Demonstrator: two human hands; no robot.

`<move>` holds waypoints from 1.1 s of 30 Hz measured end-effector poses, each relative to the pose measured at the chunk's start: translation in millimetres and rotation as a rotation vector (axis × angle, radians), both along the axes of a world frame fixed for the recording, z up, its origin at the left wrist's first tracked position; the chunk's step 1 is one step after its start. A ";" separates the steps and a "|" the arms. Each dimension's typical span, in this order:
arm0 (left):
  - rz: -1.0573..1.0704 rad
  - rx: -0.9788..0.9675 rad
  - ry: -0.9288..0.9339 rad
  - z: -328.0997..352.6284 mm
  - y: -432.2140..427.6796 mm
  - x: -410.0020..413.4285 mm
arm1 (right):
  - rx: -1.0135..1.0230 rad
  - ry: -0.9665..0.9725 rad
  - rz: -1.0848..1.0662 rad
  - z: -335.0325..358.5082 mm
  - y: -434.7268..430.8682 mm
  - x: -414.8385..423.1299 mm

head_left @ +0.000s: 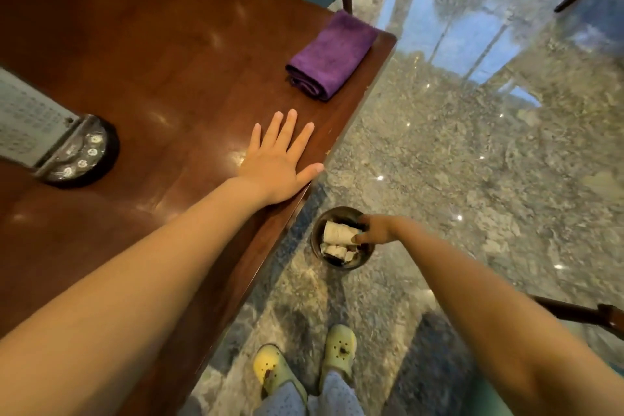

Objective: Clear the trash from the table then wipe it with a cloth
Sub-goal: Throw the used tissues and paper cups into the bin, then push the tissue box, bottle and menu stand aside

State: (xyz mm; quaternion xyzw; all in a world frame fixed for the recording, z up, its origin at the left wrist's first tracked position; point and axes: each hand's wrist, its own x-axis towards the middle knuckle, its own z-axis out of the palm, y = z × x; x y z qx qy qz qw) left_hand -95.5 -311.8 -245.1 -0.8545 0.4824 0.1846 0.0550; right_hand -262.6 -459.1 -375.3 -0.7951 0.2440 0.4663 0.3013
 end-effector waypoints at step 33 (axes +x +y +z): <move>0.981 -0.290 -0.237 197.0 410.8 -61.0 | -0.193 -0.996 1.182 329.8 325.3 168.2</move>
